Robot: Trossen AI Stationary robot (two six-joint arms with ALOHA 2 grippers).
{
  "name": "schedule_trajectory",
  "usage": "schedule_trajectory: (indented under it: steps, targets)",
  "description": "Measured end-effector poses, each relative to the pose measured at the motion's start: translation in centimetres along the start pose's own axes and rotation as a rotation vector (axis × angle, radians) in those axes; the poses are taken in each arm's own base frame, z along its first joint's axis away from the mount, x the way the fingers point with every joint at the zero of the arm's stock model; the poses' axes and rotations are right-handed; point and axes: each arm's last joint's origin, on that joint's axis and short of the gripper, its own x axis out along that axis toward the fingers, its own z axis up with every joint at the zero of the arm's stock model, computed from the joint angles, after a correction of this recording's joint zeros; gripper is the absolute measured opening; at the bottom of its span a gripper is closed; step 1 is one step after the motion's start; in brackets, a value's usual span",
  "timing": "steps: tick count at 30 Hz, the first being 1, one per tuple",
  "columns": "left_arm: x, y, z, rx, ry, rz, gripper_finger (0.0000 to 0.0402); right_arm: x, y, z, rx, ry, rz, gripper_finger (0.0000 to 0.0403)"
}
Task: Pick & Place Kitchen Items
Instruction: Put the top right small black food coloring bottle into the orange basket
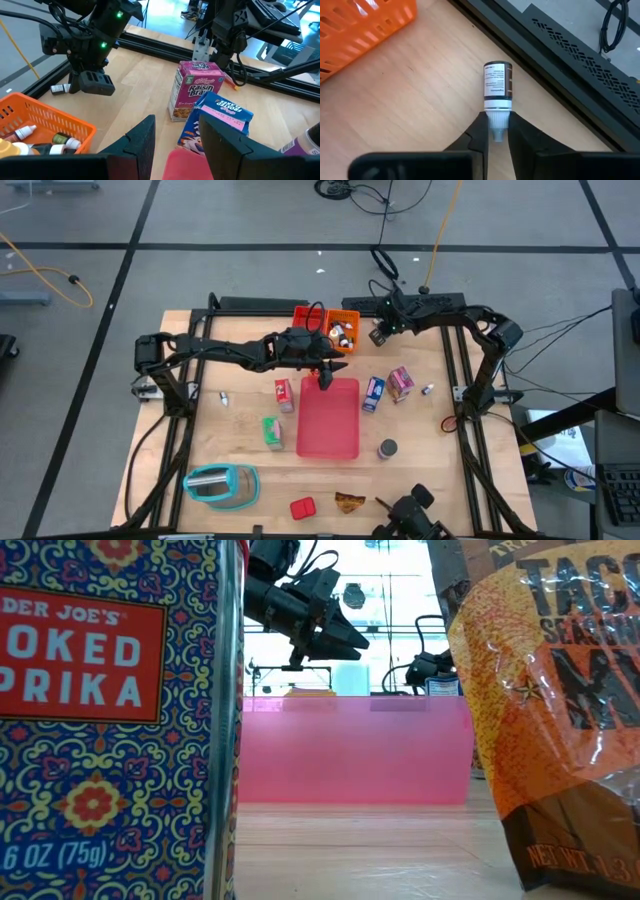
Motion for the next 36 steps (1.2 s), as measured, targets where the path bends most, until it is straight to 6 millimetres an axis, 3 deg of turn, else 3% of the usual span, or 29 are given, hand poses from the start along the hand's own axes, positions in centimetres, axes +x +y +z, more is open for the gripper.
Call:
schedule_trajectory:
  steps: [6, 10, 21, 25, 29, 36]
  targets:
    - [0.0, 0.0, -0.1, -0.001, 0.008, 0.001, 0.0154, -0.1, 0.4, 0.0, 0.019, 0.003, 0.006, 0.0037]
    - [0.0, 0.0, -0.1, 0.007, 0.014, 0.002, 0.0154, -1.2, 1.3, 0.3, -0.013, -0.006, 0.018, 0.0037]
    - [0.0, 0.1, -0.3, 0.011, 0.026, 0.005, 0.0154, -8.8, 4.0, 2.9, -0.052, -0.247, 0.117, 0.0037]
    - [0.0, 0.0, -0.3, 0.011, 0.026, 0.005, 0.0154, -10.6, 5.6, 3.4, -0.076, -0.319, 0.164, 0.0037]
    - [0.0, 0.0, -0.2, 0.012, 0.018, 0.003, 0.0154, -11.0, 7.1, 3.8, -0.108, -0.38, 0.199, 0.0037]
    - [0.0, 0.0, 0.0, 0.009, 0.004, 0.001, 0.0154, -9.2, 8.1, 4.3, -0.095, -0.424, 0.222, 0.0037]
